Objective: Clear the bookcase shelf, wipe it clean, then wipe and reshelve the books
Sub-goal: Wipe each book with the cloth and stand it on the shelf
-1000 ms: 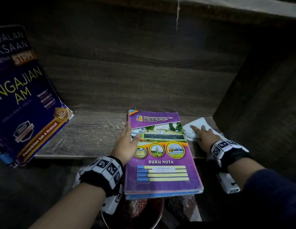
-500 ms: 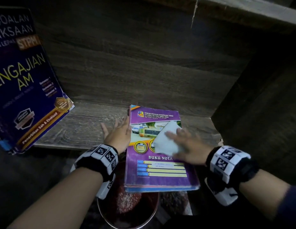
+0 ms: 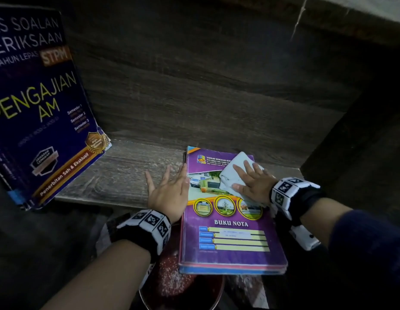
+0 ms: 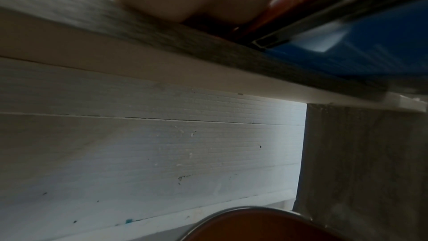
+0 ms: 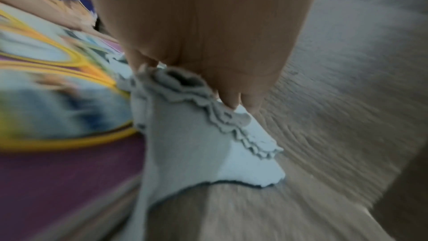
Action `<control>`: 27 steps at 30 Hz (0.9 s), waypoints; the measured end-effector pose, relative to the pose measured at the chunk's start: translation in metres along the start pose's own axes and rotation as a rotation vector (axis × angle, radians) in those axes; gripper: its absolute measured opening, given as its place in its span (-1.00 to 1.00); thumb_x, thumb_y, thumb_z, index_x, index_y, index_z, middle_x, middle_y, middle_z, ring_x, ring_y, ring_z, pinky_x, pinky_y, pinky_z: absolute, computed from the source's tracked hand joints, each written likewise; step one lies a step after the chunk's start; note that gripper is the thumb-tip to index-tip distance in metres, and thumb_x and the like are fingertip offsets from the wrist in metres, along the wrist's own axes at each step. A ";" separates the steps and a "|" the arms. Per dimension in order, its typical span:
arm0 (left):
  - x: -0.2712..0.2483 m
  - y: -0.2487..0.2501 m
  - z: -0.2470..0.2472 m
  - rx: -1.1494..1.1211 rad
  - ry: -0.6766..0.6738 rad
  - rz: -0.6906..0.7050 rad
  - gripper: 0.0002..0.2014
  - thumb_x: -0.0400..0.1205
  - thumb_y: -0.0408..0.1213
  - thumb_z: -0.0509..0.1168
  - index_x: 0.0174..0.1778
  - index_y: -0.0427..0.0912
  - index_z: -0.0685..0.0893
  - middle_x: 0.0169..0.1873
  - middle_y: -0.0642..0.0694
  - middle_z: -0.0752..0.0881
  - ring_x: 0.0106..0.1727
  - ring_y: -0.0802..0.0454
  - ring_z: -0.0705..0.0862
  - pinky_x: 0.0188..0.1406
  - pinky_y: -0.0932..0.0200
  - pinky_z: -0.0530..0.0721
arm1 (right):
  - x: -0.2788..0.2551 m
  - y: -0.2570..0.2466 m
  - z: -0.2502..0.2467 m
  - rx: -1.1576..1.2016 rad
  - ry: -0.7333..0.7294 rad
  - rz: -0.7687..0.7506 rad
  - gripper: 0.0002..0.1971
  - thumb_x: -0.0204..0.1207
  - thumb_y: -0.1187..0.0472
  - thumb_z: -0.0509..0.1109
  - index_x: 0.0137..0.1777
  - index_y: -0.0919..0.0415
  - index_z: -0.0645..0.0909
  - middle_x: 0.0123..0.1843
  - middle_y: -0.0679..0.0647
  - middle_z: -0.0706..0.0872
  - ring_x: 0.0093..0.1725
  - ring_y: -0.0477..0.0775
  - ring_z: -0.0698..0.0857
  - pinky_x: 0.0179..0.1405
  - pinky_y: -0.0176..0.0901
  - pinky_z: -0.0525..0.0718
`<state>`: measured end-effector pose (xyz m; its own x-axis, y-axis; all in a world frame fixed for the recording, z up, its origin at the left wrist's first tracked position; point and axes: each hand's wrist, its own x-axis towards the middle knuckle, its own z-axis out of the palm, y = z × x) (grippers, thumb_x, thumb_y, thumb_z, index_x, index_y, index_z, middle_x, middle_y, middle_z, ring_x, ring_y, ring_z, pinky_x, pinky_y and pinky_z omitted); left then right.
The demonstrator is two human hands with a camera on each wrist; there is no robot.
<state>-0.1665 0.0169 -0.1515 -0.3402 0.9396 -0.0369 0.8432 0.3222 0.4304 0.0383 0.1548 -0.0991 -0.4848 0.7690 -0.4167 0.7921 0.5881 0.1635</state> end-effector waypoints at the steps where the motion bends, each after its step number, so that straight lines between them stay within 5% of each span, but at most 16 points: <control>1: 0.000 0.000 0.000 0.000 0.006 0.002 -0.48 0.78 0.02 -0.35 0.71 0.11 -0.16 0.61 0.21 0.30 0.70 0.15 -0.20 0.54 -0.36 -0.46 | 0.006 -0.002 -0.004 -0.005 0.009 0.009 -0.30 0.66 -0.30 -0.13 0.69 -0.09 -0.28 0.73 0.14 -0.23 0.70 0.26 -0.19 0.65 0.18 -0.11; 5: 0.001 0.000 -0.001 -0.012 0.006 0.014 -0.48 0.78 0.01 -0.31 0.71 0.12 -0.11 0.61 0.24 0.28 0.70 0.16 -0.17 0.55 -0.35 -0.44 | 0.023 -0.020 -0.015 0.095 0.018 0.014 -0.30 0.69 -0.25 -0.08 0.70 -0.01 -0.25 0.73 0.18 -0.26 0.69 0.32 -0.21 0.65 0.28 -0.14; 9: 0.008 -0.007 -0.010 0.005 0.082 -0.008 -0.53 0.78 -0.02 -0.20 0.64 0.28 0.21 0.57 0.35 0.32 0.70 0.15 0.00 0.56 -0.37 -0.31 | 0.027 -0.051 -0.022 0.119 0.023 -0.052 -0.33 0.67 -0.28 -0.14 0.69 -0.12 -0.26 0.73 0.09 -0.29 0.70 0.24 -0.26 0.65 0.23 -0.19; 16: 0.009 -0.038 -0.016 0.186 0.006 0.028 -0.52 0.79 0.03 -0.23 0.66 0.33 -0.08 0.64 0.35 -0.08 0.70 0.08 -0.23 0.50 -0.54 -0.33 | 0.027 -0.069 -0.024 0.109 0.006 -0.148 -0.34 0.68 -0.28 -0.13 0.68 -0.16 -0.29 0.71 0.04 -0.36 0.68 0.18 -0.33 0.64 0.20 -0.25; 23: 0.010 -0.039 -0.013 0.217 -0.016 0.036 -0.50 0.77 0.08 -0.30 0.68 0.29 -0.10 0.65 0.34 -0.10 0.70 0.05 -0.26 0.52 -0.50 -0.30 | -0.027 -0.076 -0.003 0.086 -0.032 -0.272 -0.32 0.67 -0.29 -0.10 0.66 -0.19 -0.33 0.69 0.02 -0.41 0.66 0.14 -0.41 0.61 0.12 -0.33; 27: 0.011 -0.034 -0.015 0.195 -0.056 0.012 -0.42 0.70 0.24 -0.41 0.68 0.27 -0.09 0.66 0.31 -0.12 0.69 0.02 -0.30 0.51 -0.50 -0.34 | -0.071 -0.086 0.020 0.076 0.006 -0.347 -0.12 0.32 -0.56 -0.40 0.63 -0.23 -0.40 0.61 -0.08 -0.53 0.60 0.07 -0.51 0.62 0.12 -0.38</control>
<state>-0.2049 0.0151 -0.1527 -0.3109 0.9466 -0.0851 0.9134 0.3223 0.2485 0.0123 0.0443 -0.1017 -0.7316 0.5286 -0.4304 0.6054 0.7941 -0.0538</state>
